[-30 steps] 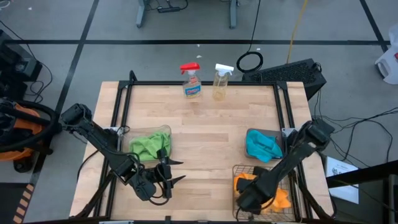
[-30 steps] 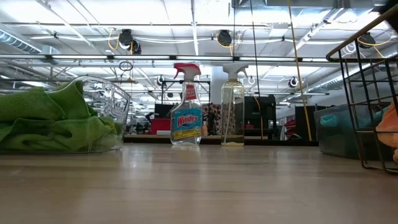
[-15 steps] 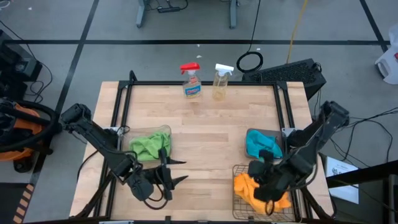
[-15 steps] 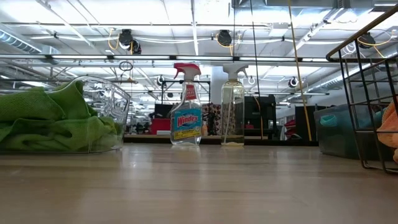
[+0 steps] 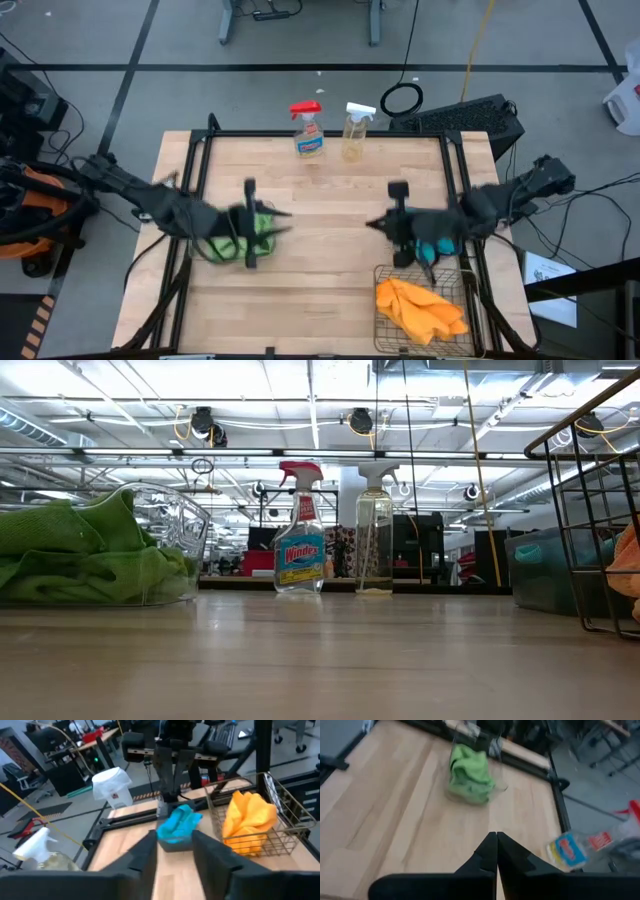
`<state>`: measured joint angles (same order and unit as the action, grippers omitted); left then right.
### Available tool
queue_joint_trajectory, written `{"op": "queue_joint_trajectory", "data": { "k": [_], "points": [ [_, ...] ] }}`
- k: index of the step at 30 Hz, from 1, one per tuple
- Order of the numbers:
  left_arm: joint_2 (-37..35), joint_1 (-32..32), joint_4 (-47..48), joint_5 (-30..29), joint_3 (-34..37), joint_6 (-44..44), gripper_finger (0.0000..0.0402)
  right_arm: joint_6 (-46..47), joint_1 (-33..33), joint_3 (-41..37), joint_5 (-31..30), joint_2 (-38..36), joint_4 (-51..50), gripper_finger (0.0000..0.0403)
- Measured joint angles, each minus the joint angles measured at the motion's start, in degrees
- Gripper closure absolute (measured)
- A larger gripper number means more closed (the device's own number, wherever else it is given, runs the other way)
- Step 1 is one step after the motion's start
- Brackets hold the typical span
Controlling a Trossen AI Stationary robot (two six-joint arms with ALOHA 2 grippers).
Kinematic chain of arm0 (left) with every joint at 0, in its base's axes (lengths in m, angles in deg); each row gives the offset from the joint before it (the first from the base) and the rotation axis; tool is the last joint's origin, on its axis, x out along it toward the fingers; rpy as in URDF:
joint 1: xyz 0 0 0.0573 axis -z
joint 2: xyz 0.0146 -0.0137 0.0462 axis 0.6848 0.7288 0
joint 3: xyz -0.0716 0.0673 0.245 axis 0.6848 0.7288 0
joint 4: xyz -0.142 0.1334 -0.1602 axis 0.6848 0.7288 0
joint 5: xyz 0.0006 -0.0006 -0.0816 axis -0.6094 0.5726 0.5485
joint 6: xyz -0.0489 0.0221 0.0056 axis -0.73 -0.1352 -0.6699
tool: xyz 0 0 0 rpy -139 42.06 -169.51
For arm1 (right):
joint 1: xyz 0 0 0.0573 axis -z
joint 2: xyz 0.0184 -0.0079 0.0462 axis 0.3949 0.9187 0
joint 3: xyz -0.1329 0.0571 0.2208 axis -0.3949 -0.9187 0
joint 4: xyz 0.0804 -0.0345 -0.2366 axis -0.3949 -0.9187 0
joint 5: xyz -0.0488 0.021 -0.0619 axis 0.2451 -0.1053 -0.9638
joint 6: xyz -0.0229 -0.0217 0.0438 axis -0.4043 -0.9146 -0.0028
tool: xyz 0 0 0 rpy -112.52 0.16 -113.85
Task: Sort microfiber towel by color & place in baskets
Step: Return to Home Position
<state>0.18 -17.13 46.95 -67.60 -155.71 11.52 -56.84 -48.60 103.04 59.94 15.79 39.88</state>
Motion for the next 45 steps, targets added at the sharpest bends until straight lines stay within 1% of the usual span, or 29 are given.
{"op": "queue_joint_trajectory", "data": {
  "k": [2,4,7,8,12,14,16,19,21,23,26,30,34,39,45],
  "points": [
    [-3.09,-3.18,0.14,3.34,1.48,1.25,0.0305,-3.9,4.14,-0.95,5.21,-2.45,2.18,0.0402],
    [-5.46,-6.56,-1.87,7.12,4.11,2.53,0.0339,-7.93,7.51,-4.07,10.12,-5.55,6.5,0.0402],
    [-7.26,-11.9,-7.88,13.05,9.07,3.9,0.0386,-13.18,12.08,-12.29,16.07,-10.53,19.2,0.0402],
    [-7.47,-13.7,-9.88,14.65,10.86,4.12,0.0393,-14.28,13.56,-15.53,17.62,-12.16,23.6,0.0403],
    [-7.72,-19.73,-16.72,19.44,17.21,4.14,0.0391,-15.4,18.92,-28.58,23.14,-16.35,39.27,0.0403],
    [-7.72,-22.04,-19.79,21.81,20.21,3.92,0.039,-14.79,21.07,-34.37,25.5,-17.1,44.73,0.0403],
    [-7.72,-23.99,-22.44,23.56,22.9,3.76,0.039,-13.11,22.85,-38.58,26.85,-17.5,49.18,0.0403],
    [-7.72,-26.17,-27.0,24.94,26.66,2.68,0.039,-10.48,24.45,-43.19,28.12,-17.59,53.58,0.0403],
    [-7.72,-27.38,-31.38,26.12,29.59,1.71,0.039,-9.83,25.04,-45.43,29.69,-17.57,54.57,0.0403],
    [-7.72,-28.31,-35.96,27.48,32.75,-0.44,0.0389,-9.27,25.24,-47.05,29.96,-17.57,54.92,0.0403],
    [-7.72,-28.22,-42.88,28.1,37.39,-2.28,0.0389,-8.12,25.48,-49.39,29.83,-17.66,55.84,0.0403],
    [-7.74,-27.28,-49.58,28.17,42.88,-1.9,0.0389,-7.56,25.67,-53.04,29.92,-18.01,60.75,0.0403],
    [-7.85,-27.39,-54.87,26.22,47.66,-4.05,0.0389,-6.11,26.21,-57.36,29.85,-18.03,67.11,0.0403],
    [-9.56,-26.56,-55.0,23.56,50.32,-6.45,0.0389,-3.8,26.64,-61.37,29.84,-18.06,70.68,0.0403],
    [-12.44,-23.53,-48.68,19.09,50.7,-6.02,0.0389,-1.15,26.66,-64.42,29.64,-18.14,72.84,0.0403]
  ]
}}
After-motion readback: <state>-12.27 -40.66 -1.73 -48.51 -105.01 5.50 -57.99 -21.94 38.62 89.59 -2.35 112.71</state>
